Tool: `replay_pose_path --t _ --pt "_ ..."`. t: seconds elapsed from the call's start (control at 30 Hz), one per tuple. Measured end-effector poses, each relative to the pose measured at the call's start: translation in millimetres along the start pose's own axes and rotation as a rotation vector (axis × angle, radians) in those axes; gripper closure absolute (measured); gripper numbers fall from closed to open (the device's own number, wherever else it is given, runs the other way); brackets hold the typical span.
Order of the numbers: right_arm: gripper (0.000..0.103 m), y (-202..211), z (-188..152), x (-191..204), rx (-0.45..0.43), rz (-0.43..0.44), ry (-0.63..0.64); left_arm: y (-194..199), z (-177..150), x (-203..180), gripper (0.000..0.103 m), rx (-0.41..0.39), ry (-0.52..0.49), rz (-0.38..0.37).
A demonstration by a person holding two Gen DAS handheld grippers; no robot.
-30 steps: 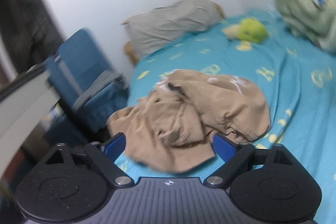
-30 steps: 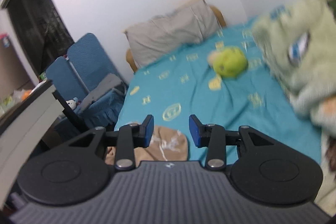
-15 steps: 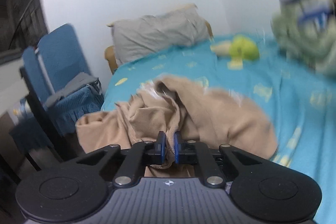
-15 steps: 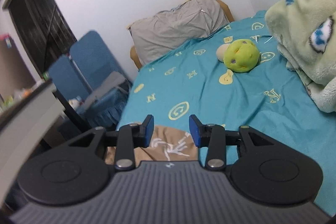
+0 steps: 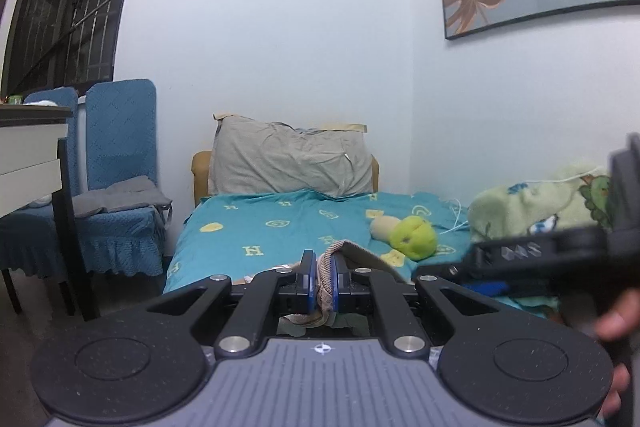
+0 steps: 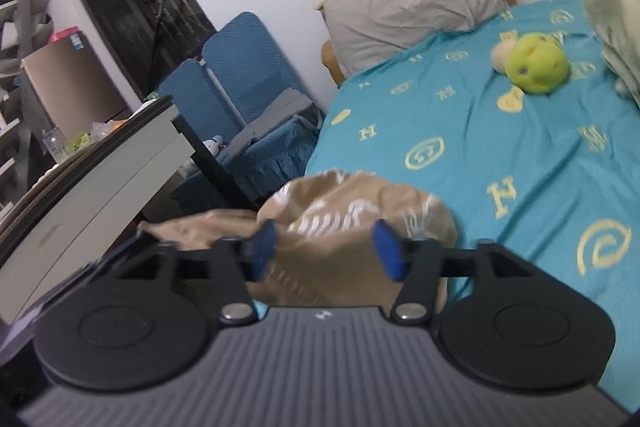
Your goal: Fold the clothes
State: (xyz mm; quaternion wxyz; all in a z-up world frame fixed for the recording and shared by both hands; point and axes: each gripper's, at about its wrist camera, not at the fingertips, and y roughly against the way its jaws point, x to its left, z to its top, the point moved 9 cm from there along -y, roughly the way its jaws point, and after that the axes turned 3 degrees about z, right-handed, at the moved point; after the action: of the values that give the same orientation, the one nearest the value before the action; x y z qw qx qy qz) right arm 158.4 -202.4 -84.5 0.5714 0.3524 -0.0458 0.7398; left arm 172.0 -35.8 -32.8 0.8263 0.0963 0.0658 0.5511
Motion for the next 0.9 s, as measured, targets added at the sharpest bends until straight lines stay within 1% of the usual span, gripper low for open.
replay_pose_path --t 0.03,0.07,0.1,0.17,0.27,0.33,0.37,0.43,0.5,0.53,0.57,0.6,0.67,0.7,0.73,0.8,0.83,0.9 --pt "0.022 2.5 -6.3 2.1 0.012 0.004 -0.004 0.5 -1.3 1.6 0.095 0.004 0.012 0.003" --pt "0.019 3.1 -12.0 5.7 0.032 0.014 0.012 1.1 -2.8 3.2 0.095 0.008 0.024 0.007" --pt "0.019 2.8 -17.8 11.8 0.050 0.020 0.050 2.6 -3.1 3.5 0.095 0.012 0.037 0.007" --pt "0.020 -2.9 -26.4 23.3 0.073 0.001 0.141 2.8 -0.8 6.8 0.095 0.016 0.064 0.011" --pt "0.021 -23.5 -30.7 27.3 0.101 -0.061 0.191 6.4 -1.4 13.3 0.095 0.011 0.074 0.030" --pt "0.021 -33.9 -28.2 9.4 0.083 -0.144 0.110 5.9 -6.0 22.3 0.095 0.025 0.074 0.112" --pt "0.021 -33.8 -30.6 -1.0 0.085 -0.197 0.092 4.8 -8.9 28.7 0.095 0.038 0.097 0.132" --pt "0.021 -32.9 -35.7 -21.7 0.089 -0.304 0.055 3.1 -13.2 40.7 0.095 0.053 0.139 0.167" --pt "0.021 -30.8 -41.4 -42.3 0.098 -0.411 0.014 3.4 -12.0 48.1 0.095 0.048 0.176 0.172" --pt "0.020 -28.2 -45.3 -53.1 0.118 -0.452 -0.025 4.2 -10.7 50.9 0.095 0.043 0.197 0.171" --pt "0.018 -25.6 -48.9 -63.1 0.137 -0.459 -0.078 4.6 -9.2 51.1 0.095 0.038 0.208 0.164" --pt "0.018 -23.6 -52.3 -71.6 0.157 -0.459 -0.128 4.7 -7.1 48.6 0.095 0.031 0.210 0.159" --pt "0.018 -22.0 -56.0 -80.1 0.196 -0.434 -0.204 5.3 -3.0 41.8 0.095 0.016 0.197 0.145" --pt "0.018 -17.8 -50.2 -82.4 0.169 -0.451 -0.206 4.9 -1.4 37.9 0.095 0.013 0.192 0.136" --pt "0.018 -10.2 -39.4 -81.4 0.105 -0.480 -0.178 4.5 0.2 34.1 0.095 0.010 0.187 0.127" --pt "0.018 15.0 -9.9 -70.0 -0.078 -0.535 -0.082 7.5 -0.1 29.3 0.095 0.006 0.182 0.109" --pt "0.018 27.6 3.9 -63.8 -0.167 -0.540 -0.042 10.1 0.3 27.8 0.095 -0.003 0.187 0.094" --pt "0.018 49.2 25.2 -47.8 -0.313 -0.525 0.033 15.3 3.0 26.2 0.095 -0.028 0.196 0.068"
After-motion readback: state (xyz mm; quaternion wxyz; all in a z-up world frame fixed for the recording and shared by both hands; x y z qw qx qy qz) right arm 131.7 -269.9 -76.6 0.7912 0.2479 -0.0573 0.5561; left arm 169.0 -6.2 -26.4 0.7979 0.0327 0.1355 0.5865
